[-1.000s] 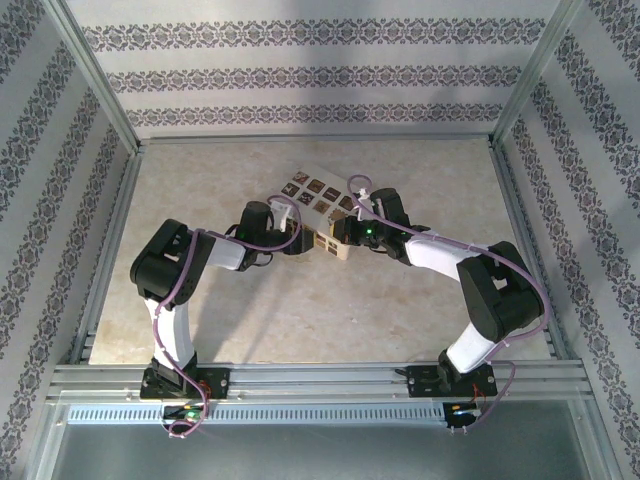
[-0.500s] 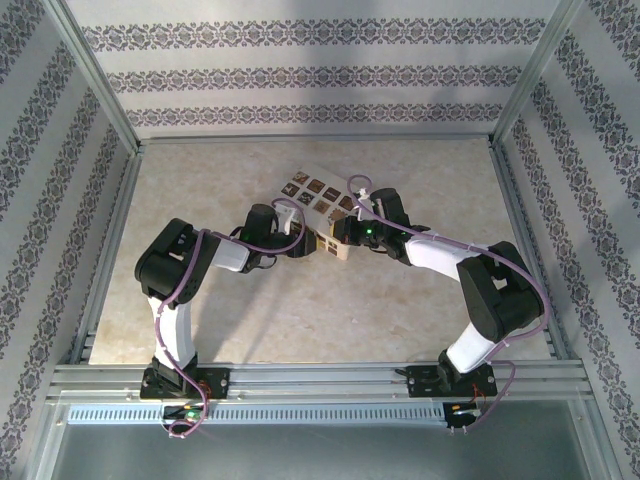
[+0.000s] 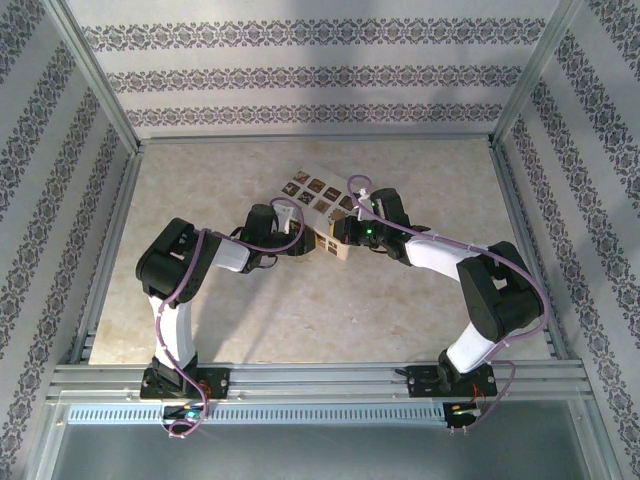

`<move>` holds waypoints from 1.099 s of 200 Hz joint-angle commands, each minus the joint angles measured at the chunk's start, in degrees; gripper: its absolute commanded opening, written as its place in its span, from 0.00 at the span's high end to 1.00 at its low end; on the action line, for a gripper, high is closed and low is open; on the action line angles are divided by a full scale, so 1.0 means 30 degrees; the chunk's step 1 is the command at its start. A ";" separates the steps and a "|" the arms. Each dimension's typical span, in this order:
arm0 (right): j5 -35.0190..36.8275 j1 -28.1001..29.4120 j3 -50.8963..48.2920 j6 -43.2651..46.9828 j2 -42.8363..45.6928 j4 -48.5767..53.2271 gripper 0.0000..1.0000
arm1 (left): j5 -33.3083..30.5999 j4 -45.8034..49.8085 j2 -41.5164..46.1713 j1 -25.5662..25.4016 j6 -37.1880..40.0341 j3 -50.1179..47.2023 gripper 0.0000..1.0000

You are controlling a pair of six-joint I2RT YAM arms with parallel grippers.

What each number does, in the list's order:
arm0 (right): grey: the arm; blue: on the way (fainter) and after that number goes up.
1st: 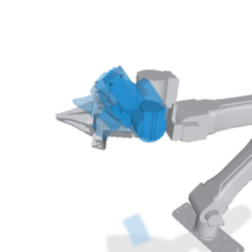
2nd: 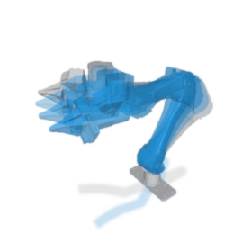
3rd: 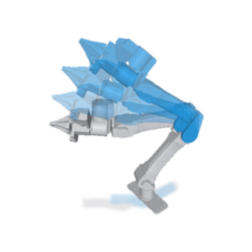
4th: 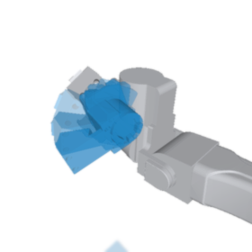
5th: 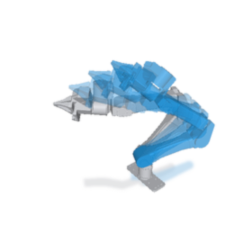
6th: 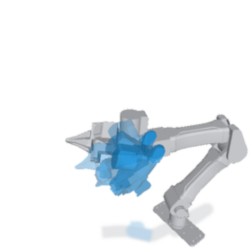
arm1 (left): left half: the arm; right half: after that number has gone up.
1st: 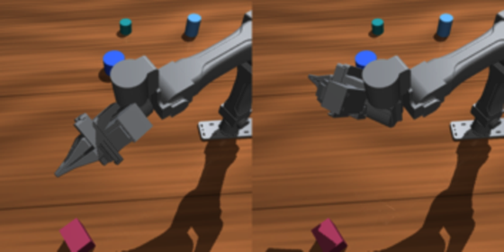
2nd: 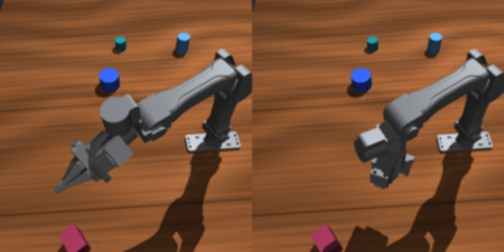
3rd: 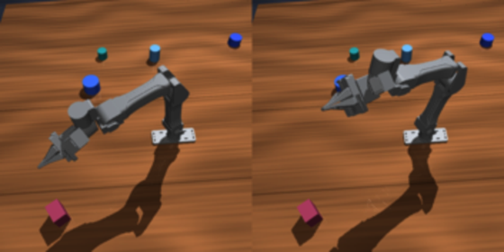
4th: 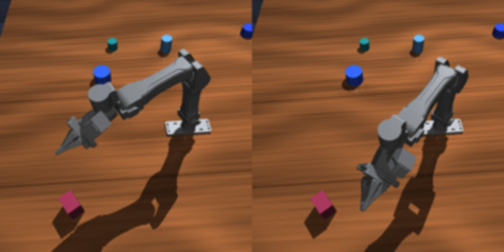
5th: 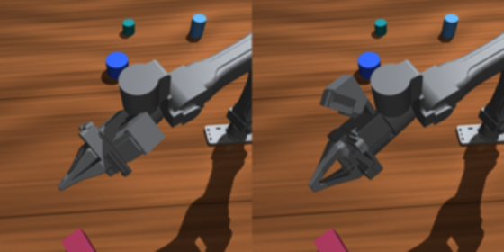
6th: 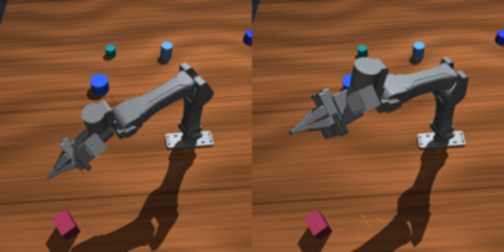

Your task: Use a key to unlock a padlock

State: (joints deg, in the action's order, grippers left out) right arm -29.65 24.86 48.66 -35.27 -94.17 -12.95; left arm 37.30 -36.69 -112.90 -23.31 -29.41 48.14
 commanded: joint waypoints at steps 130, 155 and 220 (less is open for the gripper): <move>0.0880 0.0083 -0.2535 0.2226 0.4610 0.0889 1.00 | -0.1027 -0.0431 0.2102 -0.0679 -0.2527 -0.0637 0.75; 0.1352 0.0728 -0.4204 0.3384 0.6363 0.0931 1.00 | -0.0538 0.0200 0.2777 -0.0836 -0.3815 -0.0694 0.76; 0.5402 0.3782 -0.7115 0.6153 0.8859 0.0357 1.00 | 0.0653 0.3869 0.4295 -0.1422 -0.5189 0.0585 0.76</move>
State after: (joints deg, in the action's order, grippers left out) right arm -20.21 34.13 29.78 -21.61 -69.17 -9.98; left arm 36.21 -27.70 -103.31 -26.44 -41.74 47.29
